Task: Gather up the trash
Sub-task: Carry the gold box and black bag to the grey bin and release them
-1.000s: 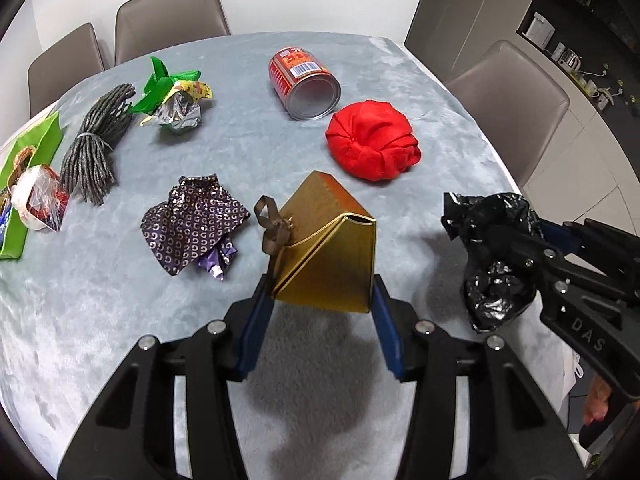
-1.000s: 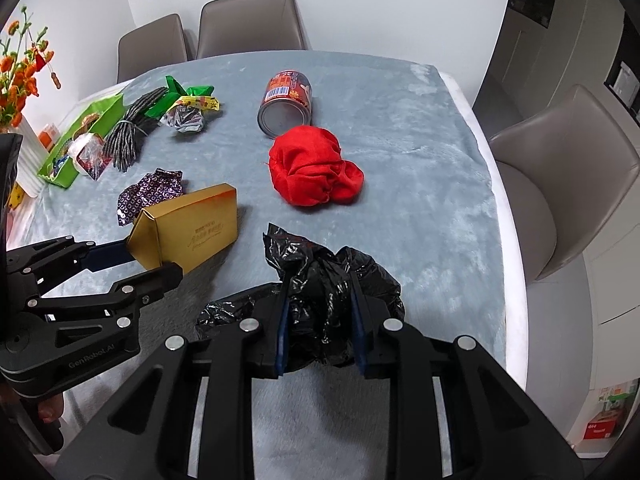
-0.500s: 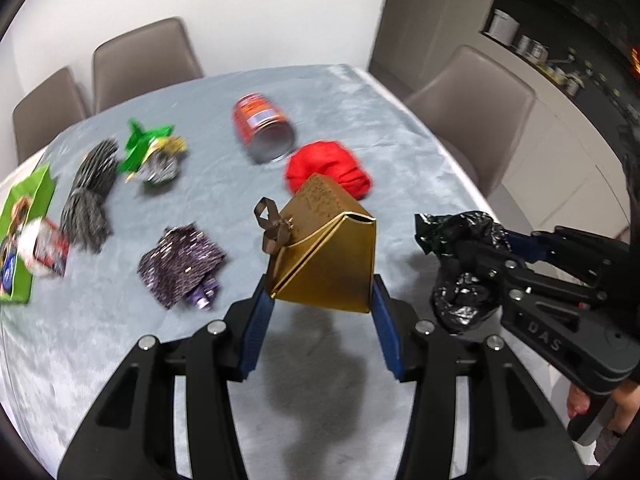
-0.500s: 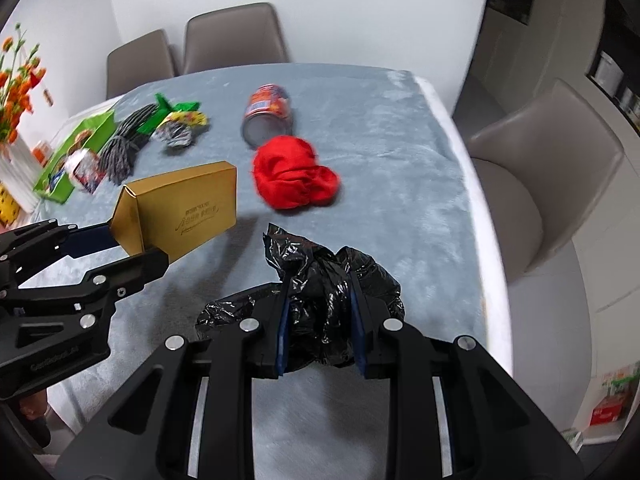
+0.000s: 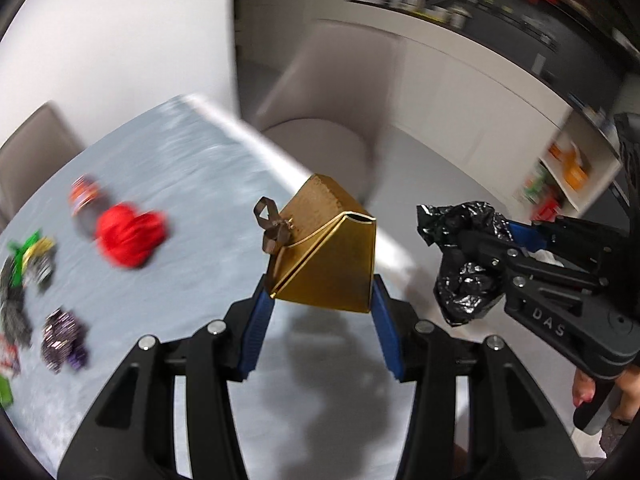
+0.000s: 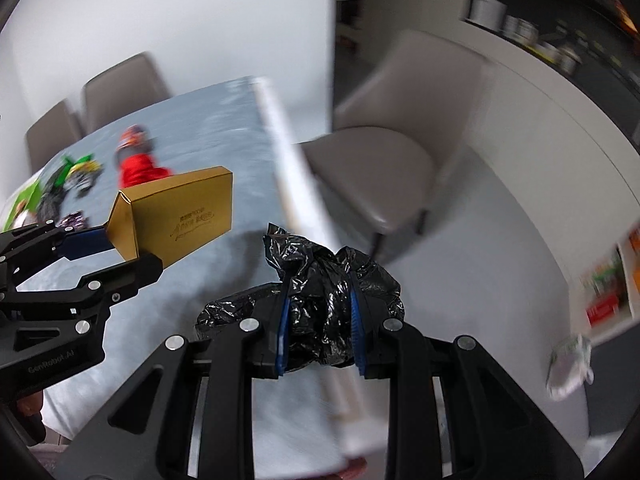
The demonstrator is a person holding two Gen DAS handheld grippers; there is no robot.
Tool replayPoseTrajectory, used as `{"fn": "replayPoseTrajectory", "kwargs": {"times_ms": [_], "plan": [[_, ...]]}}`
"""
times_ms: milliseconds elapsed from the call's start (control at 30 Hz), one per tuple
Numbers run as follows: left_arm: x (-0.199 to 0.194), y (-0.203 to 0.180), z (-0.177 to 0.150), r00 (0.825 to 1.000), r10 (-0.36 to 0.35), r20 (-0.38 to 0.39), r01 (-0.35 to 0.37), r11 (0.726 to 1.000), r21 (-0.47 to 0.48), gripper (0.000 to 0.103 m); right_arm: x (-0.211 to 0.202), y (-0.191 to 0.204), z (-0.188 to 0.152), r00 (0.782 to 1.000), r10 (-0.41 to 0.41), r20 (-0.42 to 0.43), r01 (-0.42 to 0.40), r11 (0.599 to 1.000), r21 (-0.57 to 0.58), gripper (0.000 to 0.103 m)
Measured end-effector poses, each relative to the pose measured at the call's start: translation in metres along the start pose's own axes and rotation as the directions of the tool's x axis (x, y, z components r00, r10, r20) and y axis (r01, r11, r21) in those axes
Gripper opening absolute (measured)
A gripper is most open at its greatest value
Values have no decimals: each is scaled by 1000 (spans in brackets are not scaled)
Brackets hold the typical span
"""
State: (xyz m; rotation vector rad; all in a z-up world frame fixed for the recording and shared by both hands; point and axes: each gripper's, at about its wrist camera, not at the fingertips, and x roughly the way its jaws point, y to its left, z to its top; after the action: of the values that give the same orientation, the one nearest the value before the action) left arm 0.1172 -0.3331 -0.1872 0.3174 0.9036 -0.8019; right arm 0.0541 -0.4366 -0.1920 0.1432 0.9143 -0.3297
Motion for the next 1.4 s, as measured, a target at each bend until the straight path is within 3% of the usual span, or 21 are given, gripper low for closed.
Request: {"fn": "replayPoseTrajectory", "kwargs": {"times_ms": [167,367,500,700,933,1133,1400], "plan": [[13,-104,3,996,-85,-19,87,990,115,48,-38,-94,-50,996,-94,-3,93,988,121,23],[39,-228,-8,979,-189,-80,203,951,233,48,-78,-203,-125,978,-203,-52,209,950,233,23],[59,-298,-19,959,-249,-136,280,912,301,48,-94,-263,-174,962,-255,-100,273,909,315,23],[114,-378,-49,921,-285,-265,374,839,396,48,-82,-313,-233,944,-275,-183,327,850,412,23],[208,-417,-112,877,-269,-398,442,775,451,48,-7,-356,-309,930,-251,-267,357,789,500,23],[297,-439,-173,850,-243,-468,471,750,465,48,82,-372,-378,925,-222,-308,360,772,524,23],[403,-452,-238,837,-208,-506,478,729,490,49,186,-380,-444,930,-168,-327,330,773,541,24]]}}
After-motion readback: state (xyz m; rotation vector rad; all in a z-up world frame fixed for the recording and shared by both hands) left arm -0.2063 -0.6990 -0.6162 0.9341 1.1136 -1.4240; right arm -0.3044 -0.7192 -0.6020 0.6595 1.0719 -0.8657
